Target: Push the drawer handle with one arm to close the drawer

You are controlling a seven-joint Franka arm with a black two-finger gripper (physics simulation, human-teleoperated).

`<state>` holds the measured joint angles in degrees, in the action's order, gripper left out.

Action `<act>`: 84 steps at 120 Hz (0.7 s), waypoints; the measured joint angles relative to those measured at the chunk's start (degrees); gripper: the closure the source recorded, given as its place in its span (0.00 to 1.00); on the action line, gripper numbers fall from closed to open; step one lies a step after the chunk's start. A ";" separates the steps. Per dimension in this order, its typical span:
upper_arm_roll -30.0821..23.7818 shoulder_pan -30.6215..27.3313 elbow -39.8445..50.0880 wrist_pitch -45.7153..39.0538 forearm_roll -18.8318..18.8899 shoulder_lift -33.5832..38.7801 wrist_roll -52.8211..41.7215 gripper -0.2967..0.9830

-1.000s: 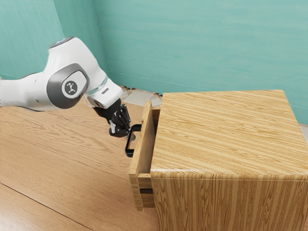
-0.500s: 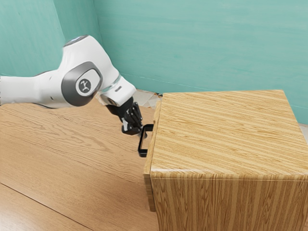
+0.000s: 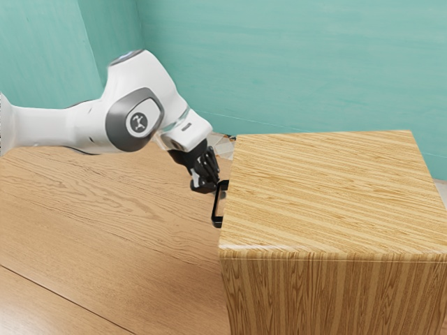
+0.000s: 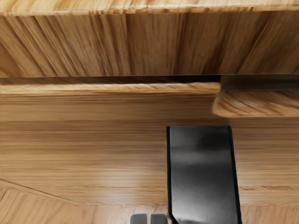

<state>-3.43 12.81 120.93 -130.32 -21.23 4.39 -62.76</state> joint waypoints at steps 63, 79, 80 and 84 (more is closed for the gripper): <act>3.94 0.76 12.99 0.30 0.15 16.19 0.27 0.80; 7.70 -0.09 17.50 3.42 5.48 27.19 1.99 0.57; 7.97 -0.10 17.50 3.96 6.41 27.99 2.41 0.55; 9.29 0.01 17.25 6.35 10.05 30.83 4.31 0.51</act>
<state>5.85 12.83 138.18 -123.98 -11.18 35.22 -58.45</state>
